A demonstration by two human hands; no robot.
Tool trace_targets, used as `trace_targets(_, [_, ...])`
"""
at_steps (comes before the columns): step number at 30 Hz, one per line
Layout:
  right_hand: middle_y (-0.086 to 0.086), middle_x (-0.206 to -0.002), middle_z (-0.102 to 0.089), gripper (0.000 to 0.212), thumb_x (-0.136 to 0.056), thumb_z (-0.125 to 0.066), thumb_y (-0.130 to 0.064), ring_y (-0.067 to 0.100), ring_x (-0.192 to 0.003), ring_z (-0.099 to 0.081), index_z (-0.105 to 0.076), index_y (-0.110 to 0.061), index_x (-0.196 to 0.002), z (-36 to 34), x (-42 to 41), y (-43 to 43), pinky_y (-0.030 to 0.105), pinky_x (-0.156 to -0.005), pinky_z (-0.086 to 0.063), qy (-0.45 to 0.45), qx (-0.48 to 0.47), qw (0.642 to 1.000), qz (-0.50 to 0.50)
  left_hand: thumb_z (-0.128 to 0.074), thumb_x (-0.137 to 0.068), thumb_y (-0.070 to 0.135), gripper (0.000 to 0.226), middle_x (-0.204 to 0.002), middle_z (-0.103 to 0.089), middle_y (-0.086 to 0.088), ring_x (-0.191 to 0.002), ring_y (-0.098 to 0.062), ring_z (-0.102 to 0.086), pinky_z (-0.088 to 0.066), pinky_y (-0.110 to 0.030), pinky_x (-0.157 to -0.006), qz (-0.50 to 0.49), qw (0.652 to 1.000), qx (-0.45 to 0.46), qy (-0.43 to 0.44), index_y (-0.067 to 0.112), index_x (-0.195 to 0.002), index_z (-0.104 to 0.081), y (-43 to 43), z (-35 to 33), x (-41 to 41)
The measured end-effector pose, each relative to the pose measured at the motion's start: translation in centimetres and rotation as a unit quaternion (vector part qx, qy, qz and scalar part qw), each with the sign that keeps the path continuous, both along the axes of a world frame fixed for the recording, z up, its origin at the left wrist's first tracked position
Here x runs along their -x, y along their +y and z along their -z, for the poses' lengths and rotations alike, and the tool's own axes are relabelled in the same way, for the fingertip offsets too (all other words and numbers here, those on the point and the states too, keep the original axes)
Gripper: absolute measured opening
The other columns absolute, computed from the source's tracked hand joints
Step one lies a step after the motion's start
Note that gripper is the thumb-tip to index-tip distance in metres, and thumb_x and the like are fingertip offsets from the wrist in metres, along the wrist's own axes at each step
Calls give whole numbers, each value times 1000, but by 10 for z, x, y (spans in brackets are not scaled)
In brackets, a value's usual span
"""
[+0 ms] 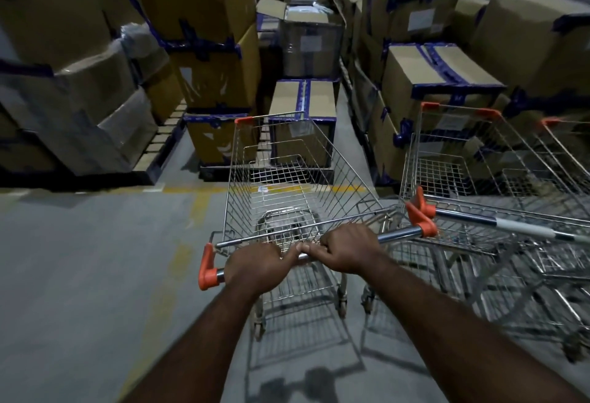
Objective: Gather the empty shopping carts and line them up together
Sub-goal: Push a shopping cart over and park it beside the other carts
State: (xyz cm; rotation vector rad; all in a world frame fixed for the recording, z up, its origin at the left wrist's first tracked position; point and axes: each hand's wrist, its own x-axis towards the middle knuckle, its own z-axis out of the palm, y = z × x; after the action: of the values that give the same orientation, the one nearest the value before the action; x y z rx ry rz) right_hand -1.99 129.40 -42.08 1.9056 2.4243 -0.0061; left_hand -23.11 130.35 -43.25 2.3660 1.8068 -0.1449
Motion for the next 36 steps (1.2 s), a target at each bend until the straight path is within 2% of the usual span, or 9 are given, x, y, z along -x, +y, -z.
trace_targets(5, [-3,-62,-58,96,-82,-2,-88,17,-62,-58,-69,-20,-74,1,-2,5,30,-68,-45,7,12,1000,-14,1,-79,92,98,-88,-70,2,-87,-21,-66,-53,-37,-82,-17,1000,-3,-2,23,-84,-69,1,-2,-1])
trace_targets(10, [-3,-64,-60,112,-64,9,-98,16,-70,-61,-70,-20,-71,-2,-4,12,35,-78,-51,65,89,994,-22,6,-73,93,106,-90,-71,3,-90,-20,-66,-53,-38,-84,-33,999,7,-3,27,-89,-75,3,-1,-3])
trace_targets(14, [-6,-65,-56,104,-60,7,-100,18,-79,-63,-62,-23,-63,-8,-5,14,41,-88,-52,96,157,982,-30,3,-76,89,102,-95,-72,1,-94,-22,-66,-52,-38,-85,-46,999,6,7,25,-95,-75,-3,-7,-7])
trace_targets(19, [2,-99,-71,95,-83,-7,-89,23,-103,-65,-74,-23,-98,-5,-11,16,45,-96,-48,90,179,979,-43,-7,-95,73,85,-111,-73,-5,-108,-25,-65,-45,-45,-99,-70,997,12,35,22,-106,-74,-11,-13,-18])
trace_targets(22, [6,-117,-70,90,-87,-8,-85,26,-115,-62,-73,-25,-106,-11,-9,22,47,-101,-44,86,225,970,-43,-12,-100,66,77,-119,-71,-9,-114,-28,-63,-41,-51,-105,-100,994,26,17,22,-114,-73,-12,-17,-23])
trace_targets(24, [9,-129,-65,89,-88,-8,-84,27,-123,-58,-72,-28,-113,-17,-5,25,47,-106,-41,64,263,961,-55,-17,-102,64,71,-117,-71,-10,-113,-29,-63,-42,-53,-104,-113,992,43,-21,21,-110,-72,-15,-23,-24])
trace_targets(29, [8,-120,-68,66,-96,-28,-72,27,-111,-62,-67,-22,-115,-41,24,21,40,-91,-45,16,130,986,-104,-38,-103,49,46,-119,-66,-12,-111,-30,-61,-46,-41,-95,-152,986,-5,-71,15,-112,-68,-29,-48,-10])
trace_targets(33, [6,-118,-68,59,-94,-34,-71,28,-109,-63,-65,-26,-116,-61,66,0,41,-90,-46,52,55,983,-169,-43,-100,43,36,-123,-59,-9,-118,-32,-56,-48,-44,-94,-191,977,-66,-74,17,-118,-62,-62,-65,24])
trace_targets(36, [4,-126,-64,59,-94,-34,-72,29,-115,-60,-63,-29,-124,-77,100,-34,44,-92,-45,83,37,967,-239,-40,-102,45,41,-129,-53,-7,-123,-31,-50,-47,-48,-97,-248,963,-79,-61,19,-130,-56,-111,-78,53])
